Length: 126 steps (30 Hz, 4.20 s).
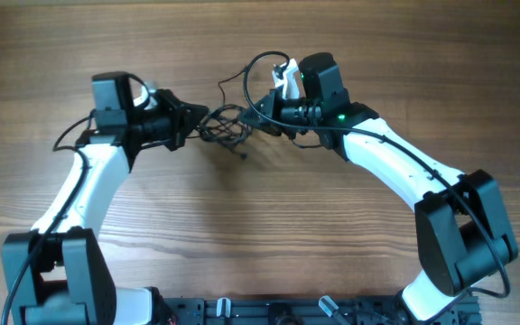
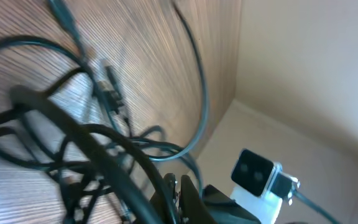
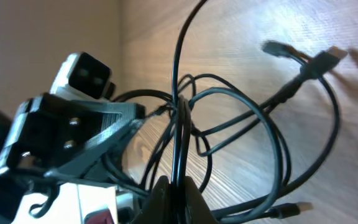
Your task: Untangle cables
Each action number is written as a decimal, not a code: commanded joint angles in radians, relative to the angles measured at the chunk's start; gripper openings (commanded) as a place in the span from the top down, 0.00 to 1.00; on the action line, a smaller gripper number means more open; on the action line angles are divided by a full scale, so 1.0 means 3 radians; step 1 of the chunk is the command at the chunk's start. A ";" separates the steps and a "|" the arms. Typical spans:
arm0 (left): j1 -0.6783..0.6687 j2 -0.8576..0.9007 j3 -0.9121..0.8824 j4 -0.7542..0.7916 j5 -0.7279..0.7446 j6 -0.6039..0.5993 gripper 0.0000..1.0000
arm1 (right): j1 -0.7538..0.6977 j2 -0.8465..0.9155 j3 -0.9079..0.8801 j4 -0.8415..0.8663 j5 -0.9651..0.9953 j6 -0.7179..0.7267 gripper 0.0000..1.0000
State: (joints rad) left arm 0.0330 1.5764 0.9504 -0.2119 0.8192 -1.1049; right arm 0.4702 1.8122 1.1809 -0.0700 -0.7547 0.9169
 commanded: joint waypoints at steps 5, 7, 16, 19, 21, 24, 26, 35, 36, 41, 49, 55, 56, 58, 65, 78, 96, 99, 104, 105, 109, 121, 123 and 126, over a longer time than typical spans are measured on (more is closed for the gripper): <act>-0.0347 -0.0043 0.0050 -0.0067 -0.0219 0.0029 0.96 | 0.0024 0.0038 0.0005 -0.0159 0.0023 -0.0089 0.96; -0.0432 -0.0041 0.0050 -0.0304 -0.0567 0.0093 0.96 | 0.0024 0.0038 0.0005 -0.0209 0.0088 -0.0079 0.96; -0.0519 0.0013 0.0046 -0.0884 -0.1404 0.0445 0.95 | 0.0029 0.0038 0.0005 -0.1106 0.0860 -0.0086 0.96; -0.0618 0.0136 0.0046 -0.0882 -0.1431 0.0445 0.96 | 0.0053 0.0046 0.0005 -0.1157 0.0904 -0.0078 0.96; -0.0725 0.0245 0.0046 -0.0880 -0.1470 0.0453 0.92 | 0.0080 0.0057 0.0005 -0.1256 0.1029 -0.0038 0.95; -0.0870 0.0312 0.0048 -0.0748 -0.1488 0.0991 0.57 | 0.0118 0.0100 0.0005 -0.1317 0.1158 0.0009 0.94; -0.0863 0.0230 0.0137 -0.0773 -0.1522 0.1233 0.08 | 0.0118 0.0100 0.0005 -0.1306 0.1171 0.0011 0.94; -0.1099 0.0019 0.0688 -0.1946 -0.1751 0.1667 0.22 | 0.0118 0.0100 0.0005 -0.1306 0.1358 0.0053 0.88; -0.1188 0.0048 0.0687 -0.2098 -0.1751 0.1710 0.26 | 0.0118 0.0100 0.0005 -0.1333 0.1411 0.0099 0.86; -0.1484 0.0142 0.0684 -0.2417 -0.1752 0.1813 0.40 | 0.0118 0.0100 0.0005 -0.1331 0.1548 0.0104 0.82; -0.1544 0.0369 0.0646 -0.2211 -0.1778 0.1689 0.35 | 0.0118 0.0100 0.0005 -0.1328 0.1554 0.0184 0.81; -0.1545 0.0603 0.0641 -0.2303 -0.1806 0.1625 0.22 | 0.0118 0.0100 0.0005 -0.1329 0.1556 0.0169 0.76; -0.1548 0.0607 0.0641 -0.2344 -0.1846 0.1626 0.21 | 0.0118 0.0100 0.0005 -0.1329 0.1559 0.0160 0.76; -0.1551 0.0613 0.0641 -0.2434 -0.2094 0.1625 0.21 | 0.0118 0.0100 0.0005 -0.1316 0.1626 0.0074 0.75; -0.1546 0.0612 0.0642 -0.2433 -0.2561 0.1752 0.60 | 0.0118 0.0100 0.0005 -0.1266 0.1667 -0.0338 0.67; -0.1595 0.0192 0.1039 -0.2430 -0.2335 0.2791 0.31 | -0.0341 0.0100 0.0005 -0.1648 0.1617 -0.0619 0.58; -0.2603 0.0381 0.0075 -0.1560 -0.3279 0.3323 0.34 | -0.0796 0.0100 0.0005 -0.1756 0.1616 -0.0955 0.54; -0.2603 0.0381 0.0028 -0.1347 -0.3497 0.3208 0.35 | -0.0796 0.0100 0.0005 -0.1755 0.1617 -0.0955 0.54; -0.2603 0.0383 0.0017 -0.1241 -0.3522 0.3207 0.62 | -0.0796 0.0100 0.0005 -0.1755 0.1617 -0.0961 0.53; -0.2604 0.0383 -0.0006 -0.1261 -0.3522 0.3208 0.62 | -0.0796 0.0100 0.0005 -0.1756 0.1617 -0.0963 0.53; -0.2604 0.0383 -0.0207 -0.1338 -0.3521 0.3208 0.43 | -0.0796 0.0100 0.0005 -0.1766 0.1617 -0.0977 0.53; -0.2461 0.0290 0.0074 -0.1453 -0.3670 0.3235 0.96 | -0.0889 -0.0025 0.0009 -0.1765 0.1213 -0.1513 0.64; -0.2202 0.0240 0.0367 -0.1705 -0.3045 0.3487 0.96 | -0.0989 -0.0187 0.0010 -0.1731 0.0572 -0.1869 0.64; -0.1621 0.0237 0.0759 -0.1916 -0.1624 0.4019 0.96 | -0.1049 -0.0393 0.0010 -0.1714 -0.0117 -0.2132 0.56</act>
State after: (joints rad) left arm -0.5911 1.6772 1.0805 -0.7677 -0.0692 -0.0605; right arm 0.1661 1.7802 1.1801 -0.5926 -0.5346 0.4057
